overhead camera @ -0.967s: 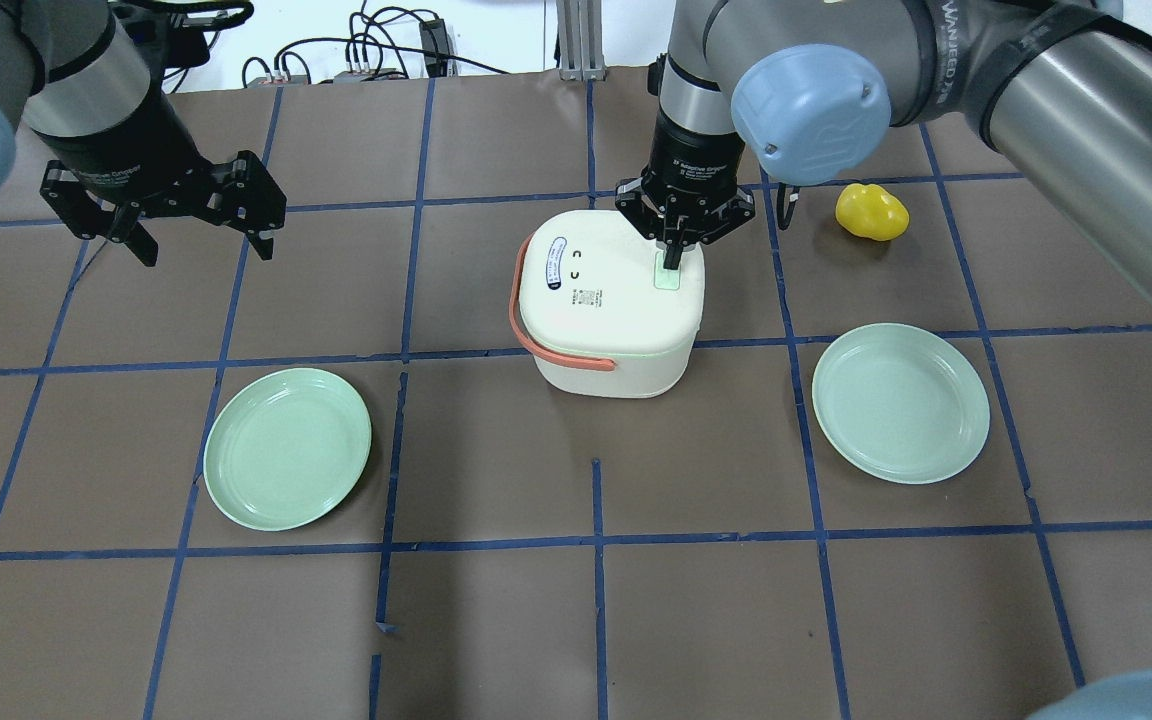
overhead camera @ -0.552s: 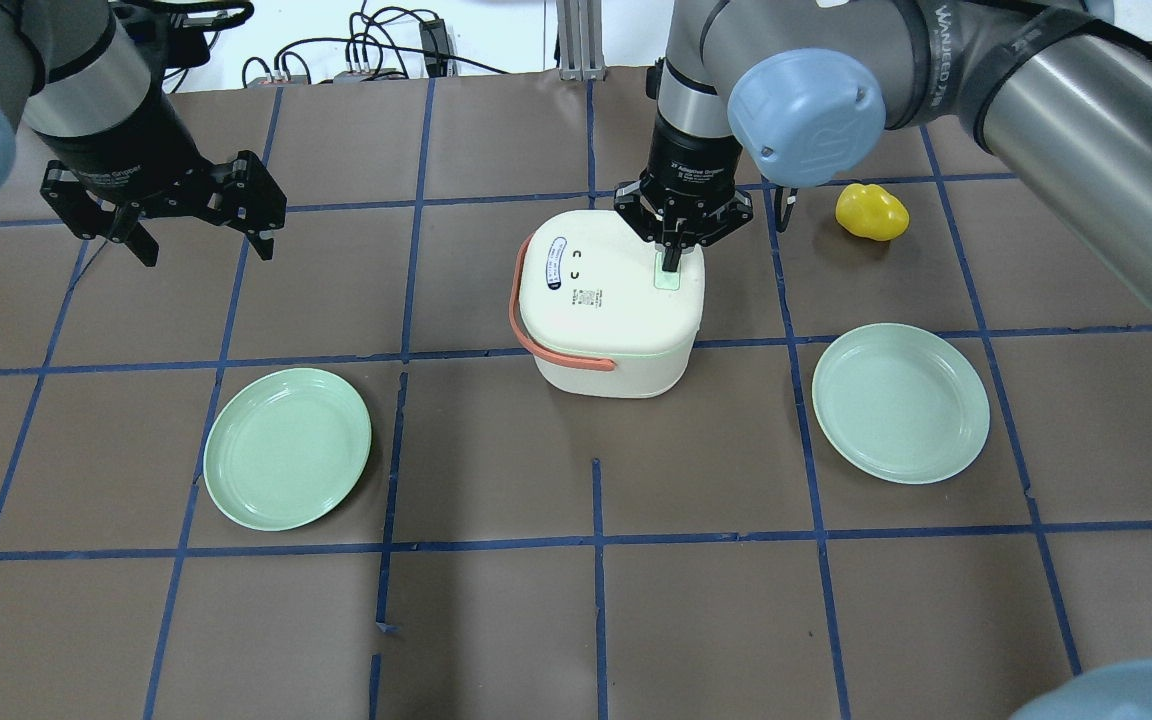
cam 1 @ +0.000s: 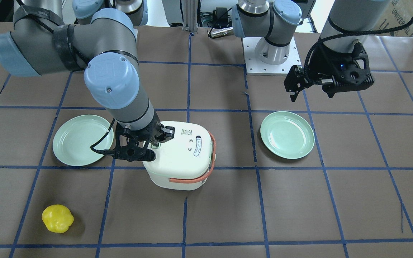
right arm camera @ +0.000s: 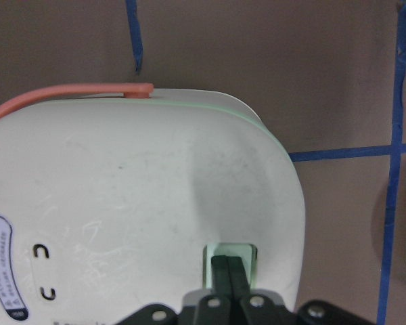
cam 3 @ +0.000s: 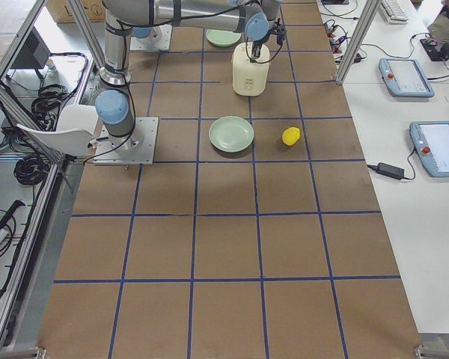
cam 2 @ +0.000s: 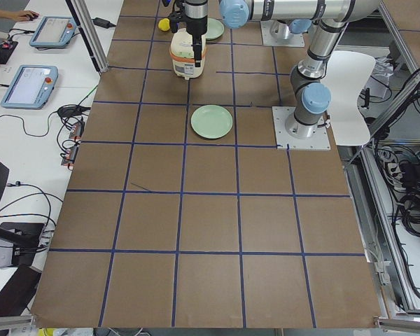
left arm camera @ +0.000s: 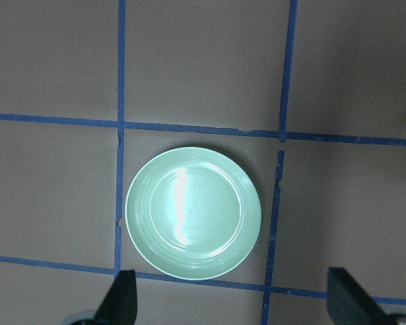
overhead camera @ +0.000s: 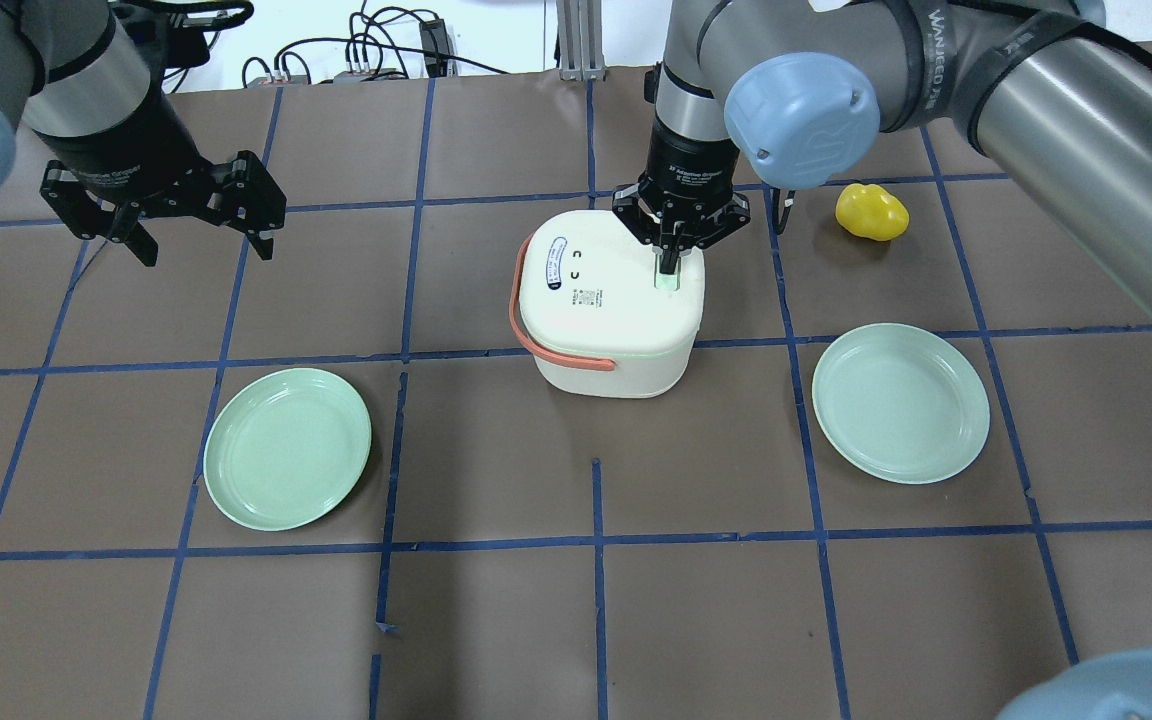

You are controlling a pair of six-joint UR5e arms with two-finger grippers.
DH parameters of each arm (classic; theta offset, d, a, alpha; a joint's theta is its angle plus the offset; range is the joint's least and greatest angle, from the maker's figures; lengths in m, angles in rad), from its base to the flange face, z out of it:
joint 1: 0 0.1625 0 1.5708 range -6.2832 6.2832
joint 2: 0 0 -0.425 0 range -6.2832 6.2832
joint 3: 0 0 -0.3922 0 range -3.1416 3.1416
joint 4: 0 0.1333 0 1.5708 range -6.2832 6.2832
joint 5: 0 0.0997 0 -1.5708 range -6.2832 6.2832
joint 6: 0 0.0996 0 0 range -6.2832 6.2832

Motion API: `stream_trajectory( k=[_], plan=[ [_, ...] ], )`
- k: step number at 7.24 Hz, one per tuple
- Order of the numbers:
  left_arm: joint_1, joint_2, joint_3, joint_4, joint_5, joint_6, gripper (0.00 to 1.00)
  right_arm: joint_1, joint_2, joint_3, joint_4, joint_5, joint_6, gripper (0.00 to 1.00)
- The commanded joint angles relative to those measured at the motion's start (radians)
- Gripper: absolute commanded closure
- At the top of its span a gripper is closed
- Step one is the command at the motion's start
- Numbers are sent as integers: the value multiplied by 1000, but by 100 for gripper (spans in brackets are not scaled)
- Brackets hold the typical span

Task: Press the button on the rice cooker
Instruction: 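Lift the right gripper away as the cooker lid springs open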

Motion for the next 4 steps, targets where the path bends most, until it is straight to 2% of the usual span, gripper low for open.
stream_trajectory(
  k=[1, 2, 3, 4],
  plan=[
    [0, 0, 0, 1, -1, 0, 0, -1, -27, -63, 64, -8, 13, 63],
    [0, 0, 0, 1, -1, 0, 0, -2, -39, -141, 96, -22, 13, 16],
    [0, 0, 0, 1, -1, 0, 0, -17, -42, -215, 115, -24, -1, 0],
    [0, 0, 0, 1, -1, 0, 0, -48, -58, -237, 138, -62, -21, 0]
  ],
)
